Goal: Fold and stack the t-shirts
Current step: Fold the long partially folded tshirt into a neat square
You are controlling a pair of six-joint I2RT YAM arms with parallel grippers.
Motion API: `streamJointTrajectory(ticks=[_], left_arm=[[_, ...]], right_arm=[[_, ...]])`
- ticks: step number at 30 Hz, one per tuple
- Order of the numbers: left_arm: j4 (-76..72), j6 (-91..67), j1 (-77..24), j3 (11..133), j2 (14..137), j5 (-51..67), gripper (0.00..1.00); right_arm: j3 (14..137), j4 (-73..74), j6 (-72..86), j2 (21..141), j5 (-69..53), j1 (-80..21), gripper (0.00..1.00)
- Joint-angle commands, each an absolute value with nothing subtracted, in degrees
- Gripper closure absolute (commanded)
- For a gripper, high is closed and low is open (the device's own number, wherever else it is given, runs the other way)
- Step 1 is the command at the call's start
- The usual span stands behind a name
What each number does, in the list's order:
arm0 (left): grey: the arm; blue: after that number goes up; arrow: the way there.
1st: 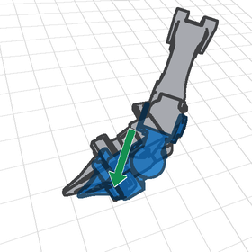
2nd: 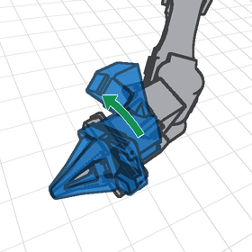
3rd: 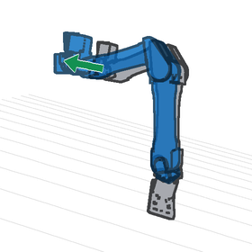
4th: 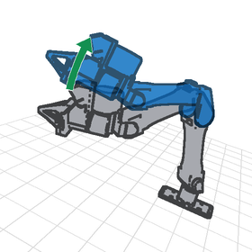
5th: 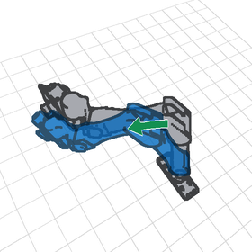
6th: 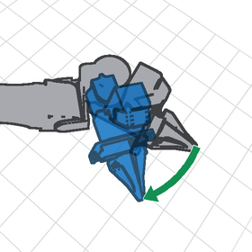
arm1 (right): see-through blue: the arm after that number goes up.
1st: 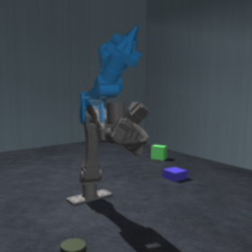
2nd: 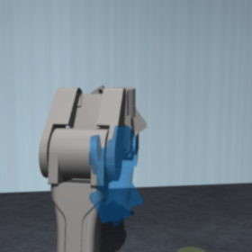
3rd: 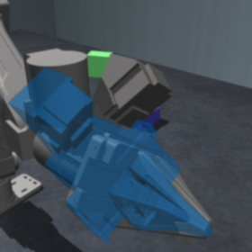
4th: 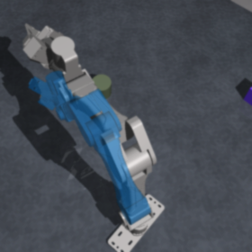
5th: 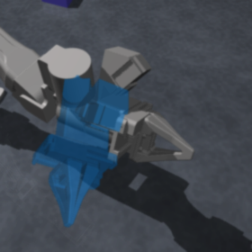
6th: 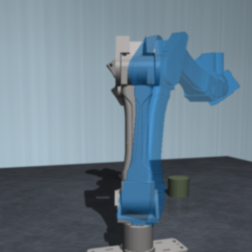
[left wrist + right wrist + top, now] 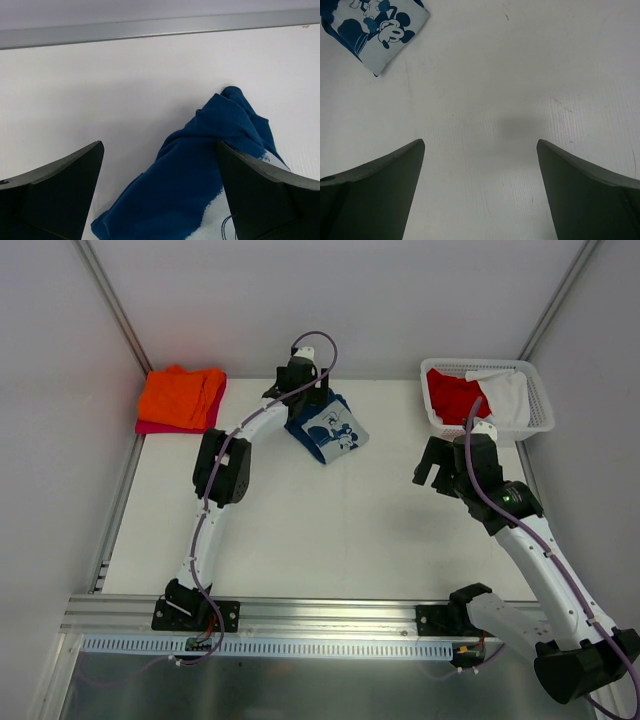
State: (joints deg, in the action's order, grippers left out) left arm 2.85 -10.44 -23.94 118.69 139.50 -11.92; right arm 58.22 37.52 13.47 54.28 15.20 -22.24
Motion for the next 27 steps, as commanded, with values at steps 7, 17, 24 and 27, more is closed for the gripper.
streamJointTrajectory(ticks=[7, 17, 24, 27], left_arm=[[2.4, -9.9, -26.5, 116.5, 128.3, -9.2, 0.04], [4.1, -8.3, -29.4, 122.2, 128.3, -6.7, 0.03], [4.7, -9.4, -28.9, 127.8, 140.5, -3.8, 0.02], [5.8, -12.8, -27.8, 129.6, 144.0, -1.4, 0.02]], right_arm=[[57.5, 37.5, 13.4, 54.1, 15.6, -22.6, 0.00], [56.9, 38.8, 14.0, 51.7, 16.0, -22.8, 0.00], [56.7, 39.9, 13.8, 50.6, 16.3, -22.8, 0.00], [56.6, 40.3, 13.5, 50.4, 16.8, -22.8, 0.01]])
